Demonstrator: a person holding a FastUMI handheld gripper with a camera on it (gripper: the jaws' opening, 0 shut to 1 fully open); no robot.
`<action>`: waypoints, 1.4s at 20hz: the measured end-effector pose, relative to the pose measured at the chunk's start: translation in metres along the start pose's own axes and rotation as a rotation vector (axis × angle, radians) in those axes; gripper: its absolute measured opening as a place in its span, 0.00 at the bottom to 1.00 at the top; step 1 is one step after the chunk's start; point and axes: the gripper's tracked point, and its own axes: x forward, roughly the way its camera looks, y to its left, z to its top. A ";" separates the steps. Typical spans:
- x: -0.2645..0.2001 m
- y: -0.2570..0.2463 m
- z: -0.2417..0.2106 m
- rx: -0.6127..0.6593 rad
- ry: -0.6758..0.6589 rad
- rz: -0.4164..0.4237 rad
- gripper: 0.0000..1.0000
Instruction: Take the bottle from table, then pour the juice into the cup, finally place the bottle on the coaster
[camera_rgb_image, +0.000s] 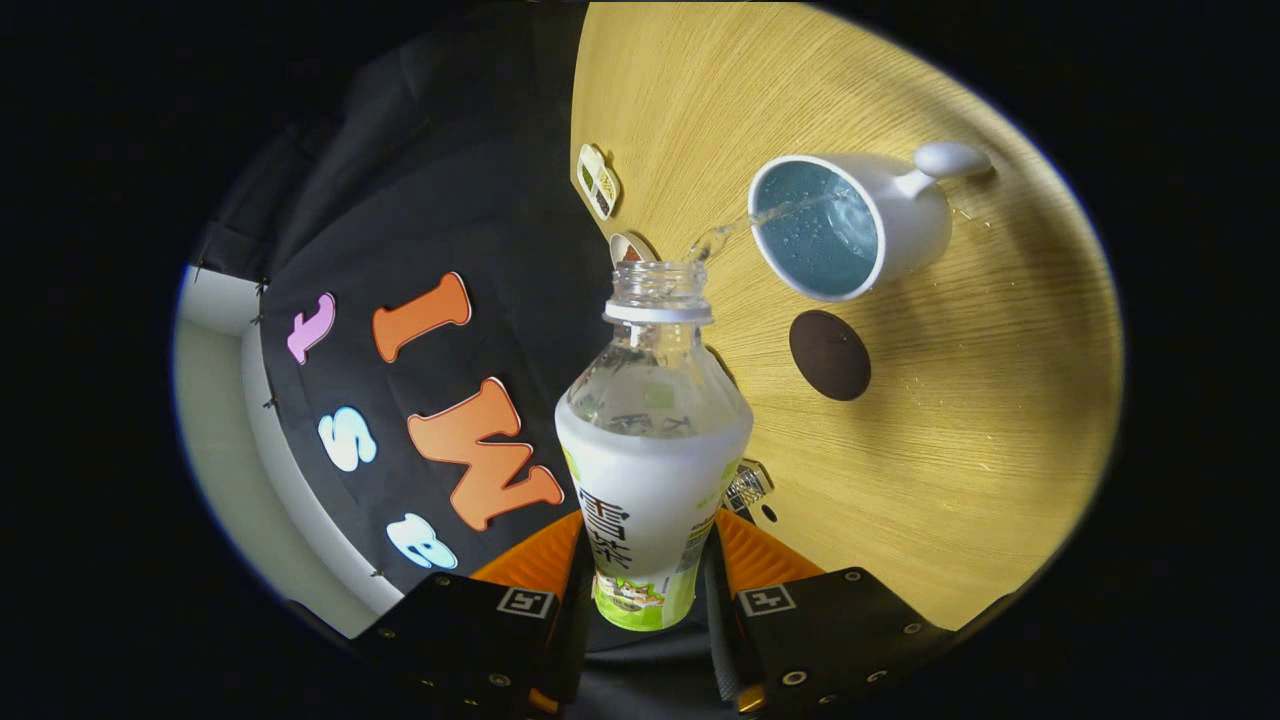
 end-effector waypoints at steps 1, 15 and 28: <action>-0.002 0.001 -0.001 0.009 0.002 0.001 0.52; 0.001 0.001 0.001 0.103 0.012 0.004 0.52; 0.000 0.003 0.012 0.200 0.016 -0.010 0.52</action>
